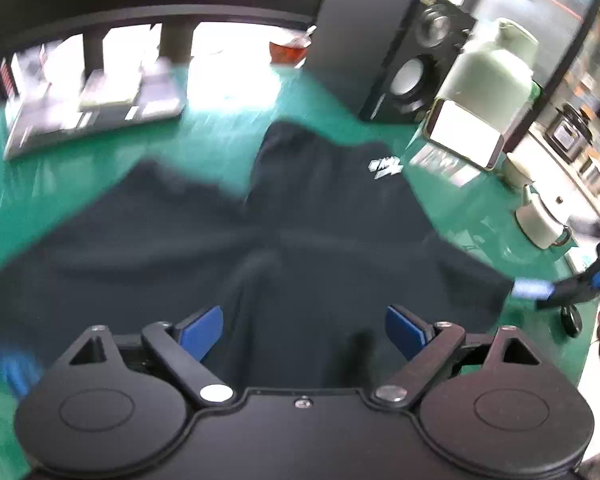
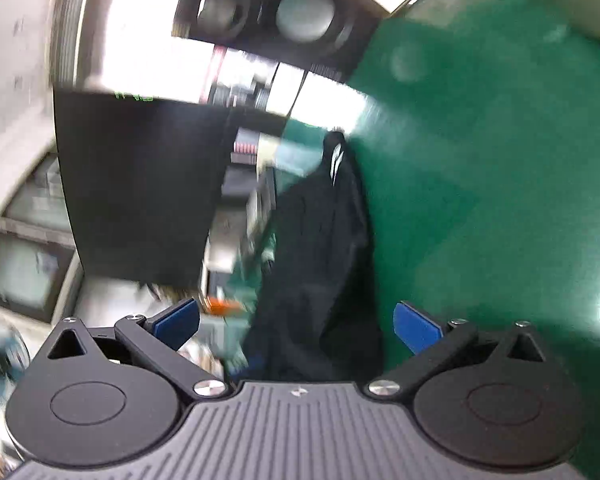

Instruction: Fold clothes

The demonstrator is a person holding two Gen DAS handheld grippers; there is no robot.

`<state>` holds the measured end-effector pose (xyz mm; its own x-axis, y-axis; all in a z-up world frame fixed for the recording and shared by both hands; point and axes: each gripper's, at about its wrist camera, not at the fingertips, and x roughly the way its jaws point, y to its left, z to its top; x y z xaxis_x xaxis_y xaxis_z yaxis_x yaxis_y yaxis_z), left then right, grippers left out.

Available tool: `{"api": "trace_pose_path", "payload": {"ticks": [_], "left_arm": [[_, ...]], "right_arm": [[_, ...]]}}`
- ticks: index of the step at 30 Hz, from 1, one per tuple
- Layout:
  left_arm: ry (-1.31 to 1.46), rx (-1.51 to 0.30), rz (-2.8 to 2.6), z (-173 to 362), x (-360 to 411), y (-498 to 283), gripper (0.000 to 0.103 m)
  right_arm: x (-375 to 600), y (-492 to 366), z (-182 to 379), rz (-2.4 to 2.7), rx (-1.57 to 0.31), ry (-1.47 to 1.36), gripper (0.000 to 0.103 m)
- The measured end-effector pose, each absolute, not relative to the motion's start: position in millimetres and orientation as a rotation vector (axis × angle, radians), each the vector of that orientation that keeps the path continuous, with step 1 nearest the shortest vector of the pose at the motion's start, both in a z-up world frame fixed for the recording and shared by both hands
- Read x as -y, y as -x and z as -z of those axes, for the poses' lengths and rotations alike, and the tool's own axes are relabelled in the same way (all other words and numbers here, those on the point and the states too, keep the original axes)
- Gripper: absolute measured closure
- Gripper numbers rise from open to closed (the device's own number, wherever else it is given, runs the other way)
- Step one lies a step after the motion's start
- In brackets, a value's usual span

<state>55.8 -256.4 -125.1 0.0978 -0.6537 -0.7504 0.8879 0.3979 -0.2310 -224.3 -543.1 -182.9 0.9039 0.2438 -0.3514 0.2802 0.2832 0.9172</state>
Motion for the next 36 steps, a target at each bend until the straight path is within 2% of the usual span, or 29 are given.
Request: {"api": "trace_pose_path", "payload": {"ticks": [8, 13, 18, 22, 27, 30, 36], "left_arm": [[-0.493, -0.771, 1.213, 132.6, 353.4, -65.8, 0.015], [-0.590, -0.782, 1.165, 157.9, 387.4, -66.3, 0.016], [-0.565, -0.781, 1.118, 166.7, 389.0, -69.2, 0.012], [-0.555, -0.781, 1.098, 168.0, 388.1, -72.3, 0.009], [-0.565, -0.776, 1.090, 163.5, 385.0, -72.5, 0.010], [-0.554, -0.768, 1.091, 158.4, 371.7, -75.1, 0.010], [-0.507, -0.822, 1.039, 160.3, 350.0, -87.0, 0.010]], "right_arm": [[526.4, 169.0, 182.4, -0.096, -0.602, -1.079, 0.000], [524.2, 148.3, 183.7, -0.154, -0.633, -1.090, 0.000], [509.7, 161.1, 182.3, -0.276, -0.690, -1.227, 0.000], [485.4, 187.2, 163.4, -0.491, -0.666, -1.303, 0.000], [489.4, 218.4, 161.7, -0.224, -0.667, -1.259, 0.000], [499.8, 227.6, 162.4, 0.003, -0.576, -1.188, 0.000], [503.1, 194.2, 166.8, 0.012, -0.546, -0.994, 0.000]]}}
